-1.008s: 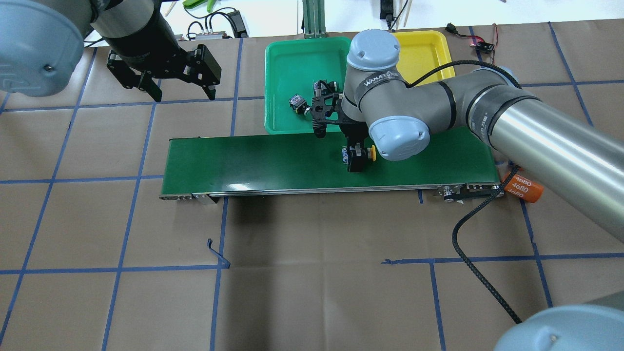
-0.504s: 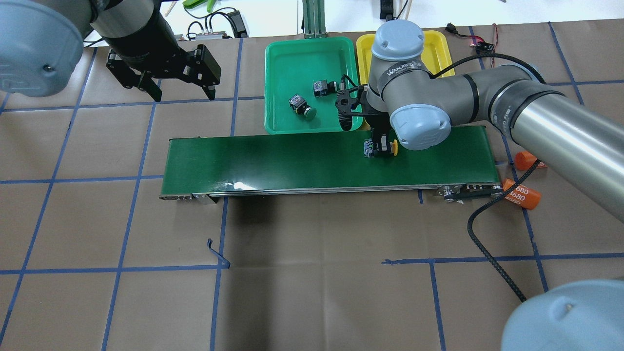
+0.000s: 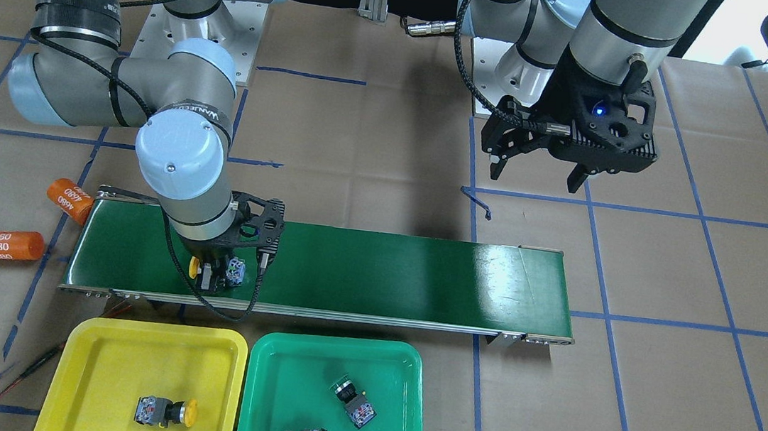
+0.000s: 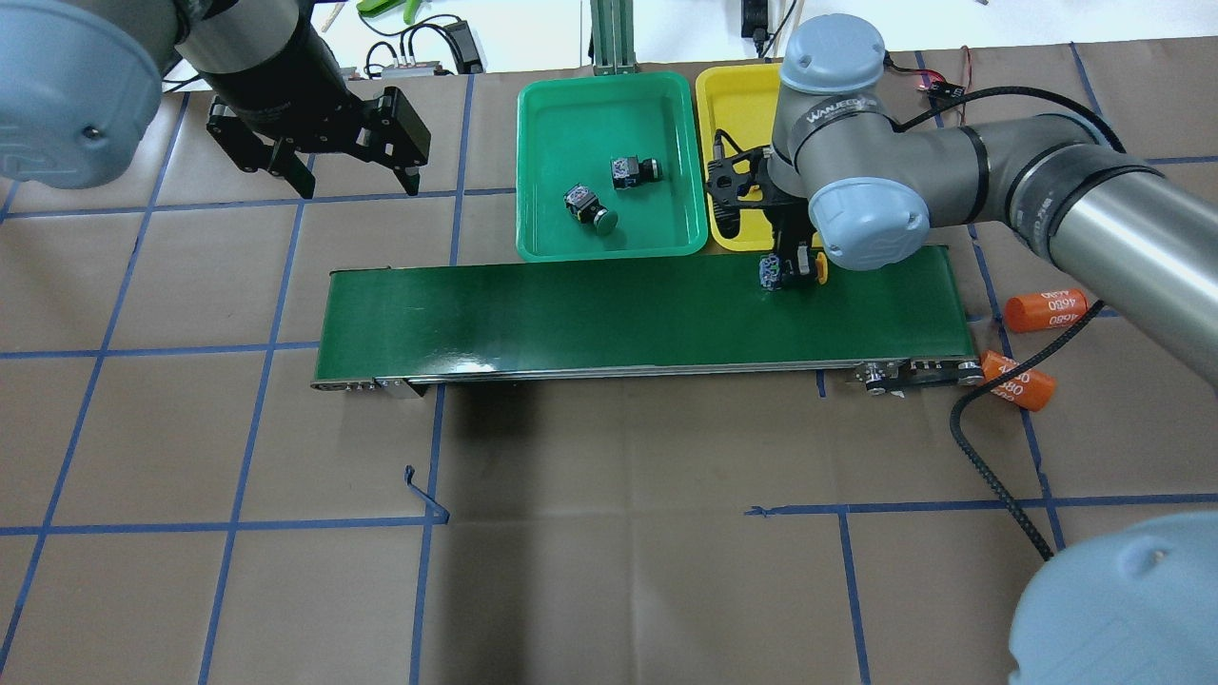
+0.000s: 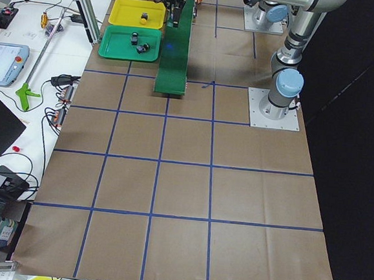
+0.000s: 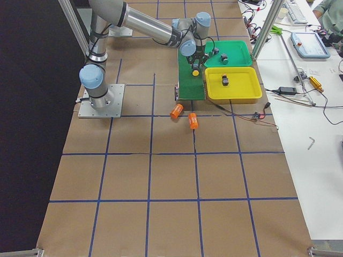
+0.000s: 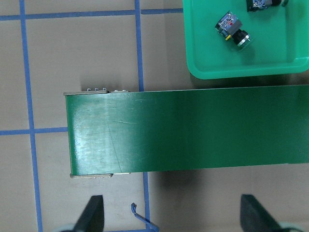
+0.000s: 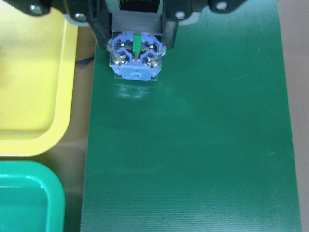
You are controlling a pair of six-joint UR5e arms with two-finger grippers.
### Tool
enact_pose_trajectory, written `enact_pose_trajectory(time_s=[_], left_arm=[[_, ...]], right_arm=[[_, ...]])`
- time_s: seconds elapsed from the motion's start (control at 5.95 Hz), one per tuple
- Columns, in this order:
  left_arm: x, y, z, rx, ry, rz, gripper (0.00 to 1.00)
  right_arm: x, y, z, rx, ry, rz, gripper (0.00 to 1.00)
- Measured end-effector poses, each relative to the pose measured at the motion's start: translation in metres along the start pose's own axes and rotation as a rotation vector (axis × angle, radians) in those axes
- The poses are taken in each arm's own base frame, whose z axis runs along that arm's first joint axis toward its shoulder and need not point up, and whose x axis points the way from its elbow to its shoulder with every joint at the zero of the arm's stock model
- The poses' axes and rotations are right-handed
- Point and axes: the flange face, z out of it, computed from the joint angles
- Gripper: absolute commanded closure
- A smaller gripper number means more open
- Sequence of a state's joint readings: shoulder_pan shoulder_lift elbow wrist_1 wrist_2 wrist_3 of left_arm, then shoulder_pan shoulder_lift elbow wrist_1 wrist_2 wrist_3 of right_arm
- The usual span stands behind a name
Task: Sort buttons by color to trays
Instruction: 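Carry the yellow button to the yellow tray and release it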
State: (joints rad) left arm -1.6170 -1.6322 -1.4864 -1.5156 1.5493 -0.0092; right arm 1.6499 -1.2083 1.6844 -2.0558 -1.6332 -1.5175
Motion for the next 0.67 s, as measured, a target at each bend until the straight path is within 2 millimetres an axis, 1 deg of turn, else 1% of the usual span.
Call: enact_pose_trajectory(time_s=[0.17,0.34,0.5,0.67], left_arm=[[0.0,0.0,0.0,0.0,0.0,0.0,0.01],[0.0,0.0,0.001,-0.001,0.0,0.0,0.01],[0.0,0.0,0.0,-0.001,0.0,0.0,0.01],[0.0,0.0,0.001,-0.001,0.0,0.001,0.01]], right_arm=[[0.0,0.011,-0.024,-0.01,0.028,0.003,0.82],[0.005,0.017,-0.05,-0.014,0.07,0.007,0.82],[0.026,0.018,-0.071,-0.013,0.111,0.01,0.82],[0.061,0.017,-0.077,-0.007,0.136,0.009,0.82]])
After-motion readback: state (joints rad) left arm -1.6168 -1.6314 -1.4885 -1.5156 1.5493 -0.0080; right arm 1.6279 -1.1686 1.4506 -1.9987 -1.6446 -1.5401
